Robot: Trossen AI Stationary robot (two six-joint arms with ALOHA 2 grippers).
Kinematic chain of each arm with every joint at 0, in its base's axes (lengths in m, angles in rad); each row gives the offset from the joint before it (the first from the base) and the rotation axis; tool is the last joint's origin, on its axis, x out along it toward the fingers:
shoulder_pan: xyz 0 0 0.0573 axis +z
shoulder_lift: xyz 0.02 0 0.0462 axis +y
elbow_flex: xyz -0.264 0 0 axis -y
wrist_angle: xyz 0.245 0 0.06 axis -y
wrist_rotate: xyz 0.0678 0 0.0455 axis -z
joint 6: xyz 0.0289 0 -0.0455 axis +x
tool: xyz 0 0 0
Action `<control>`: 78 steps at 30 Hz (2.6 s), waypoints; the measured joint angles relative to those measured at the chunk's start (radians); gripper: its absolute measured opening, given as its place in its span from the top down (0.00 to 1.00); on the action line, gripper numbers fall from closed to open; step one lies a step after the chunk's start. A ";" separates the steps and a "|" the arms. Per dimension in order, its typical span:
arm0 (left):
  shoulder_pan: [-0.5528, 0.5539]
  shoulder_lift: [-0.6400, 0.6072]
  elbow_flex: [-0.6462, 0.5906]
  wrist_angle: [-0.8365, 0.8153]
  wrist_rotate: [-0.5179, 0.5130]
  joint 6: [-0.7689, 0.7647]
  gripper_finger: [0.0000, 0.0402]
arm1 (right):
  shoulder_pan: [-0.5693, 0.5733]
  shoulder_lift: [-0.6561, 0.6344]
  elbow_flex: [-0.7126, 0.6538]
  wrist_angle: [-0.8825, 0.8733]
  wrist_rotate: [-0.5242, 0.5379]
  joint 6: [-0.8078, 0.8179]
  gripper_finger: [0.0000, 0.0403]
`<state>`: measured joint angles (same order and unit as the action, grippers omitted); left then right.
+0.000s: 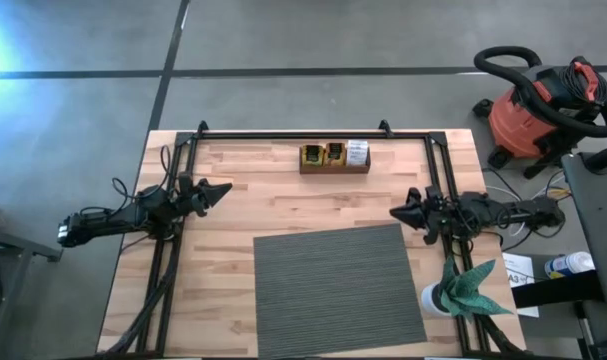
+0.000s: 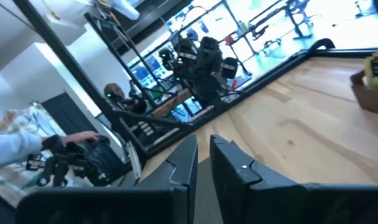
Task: Pick & Place Tea
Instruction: Return to Home Position
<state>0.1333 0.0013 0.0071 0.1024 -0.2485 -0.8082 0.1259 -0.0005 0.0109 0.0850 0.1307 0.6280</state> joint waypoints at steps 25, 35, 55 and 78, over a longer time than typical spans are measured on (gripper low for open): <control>-0.121 0.000 -0.001 -0.007 0.000 0.000 0.97 | -0.039 0.003 -0.002 -0.005 0.000 0.000 0.89; -0.158 0.000 -0.001 -0.035 0.059 0.073 0.97 | -0.039 0.003 -0.002 -0.005 0.000 0.000 0.89; -0.067 -0.001 -0.001 -0.086 0.296 0.721 0.97 | -0.039 0.003 -0.001 -0.005 0.000 0.000 0.89; -0.098 0.004 0.002 -0.076 0.315 0.615 0.97 | -0.039 0.003 -0.001 -0.005 0.000 0.000 0.89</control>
<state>0.0349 0.0051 0.0090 0.0269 0.0662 -0.1936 0.0868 0.0025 0.0101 0.0801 0.1310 0.6281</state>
